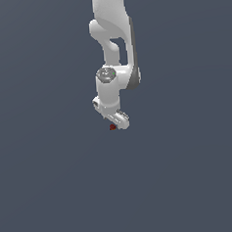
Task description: Pick up the object and move it to a goal position.
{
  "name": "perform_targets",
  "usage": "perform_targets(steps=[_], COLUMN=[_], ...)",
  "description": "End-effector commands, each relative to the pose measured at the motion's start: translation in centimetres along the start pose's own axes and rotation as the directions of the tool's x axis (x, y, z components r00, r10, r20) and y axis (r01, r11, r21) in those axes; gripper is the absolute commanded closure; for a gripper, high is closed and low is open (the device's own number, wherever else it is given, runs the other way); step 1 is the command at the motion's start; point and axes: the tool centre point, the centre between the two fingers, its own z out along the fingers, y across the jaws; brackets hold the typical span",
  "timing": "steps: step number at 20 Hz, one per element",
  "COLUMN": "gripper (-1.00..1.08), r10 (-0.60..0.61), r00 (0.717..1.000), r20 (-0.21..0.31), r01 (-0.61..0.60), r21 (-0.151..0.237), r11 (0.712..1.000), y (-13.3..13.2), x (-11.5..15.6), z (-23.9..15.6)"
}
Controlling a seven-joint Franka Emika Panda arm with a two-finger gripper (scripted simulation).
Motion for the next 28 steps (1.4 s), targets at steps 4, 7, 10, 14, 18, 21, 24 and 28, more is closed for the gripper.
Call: perform_targets(steps=[4,7,10,14,18,21,24,28], gripper=[-0.92,-0.92,-0.92,-0.92,-0.92,-0.92,1.08,1.08], r10=[0.008,0.008,0.01,0.012,0.013,0.013,0.013,0.013], r00=[1.0,1.0,1.0,1.0,1.0,1.0,1.0,1.0], r20=[0.0,0.0,-0.001,-0.001,-0.001,-0.001,-0.001,-0.001], r01=[-0.008,-0.008,-0.01,-0.012,-0.013,-0.013,-0.013,-0.013], r21=[0.0,0.0,0.0,0.0,0.0,0.0,0.0,0.0], r11=[1.0,1.0,1.0,1.0,1.0,1.0,1.0,1.0], y=[0.1,0.1,0.1,0.2,0.2,0.2,0.2,0.2], x=[-0.1,-0.1,-0.1,-0.1,-0.1,-0.1,-0.1,-0.1], z=[0.1,0.6,1.5,3.4,4.7,5.1,5.1,5.1])
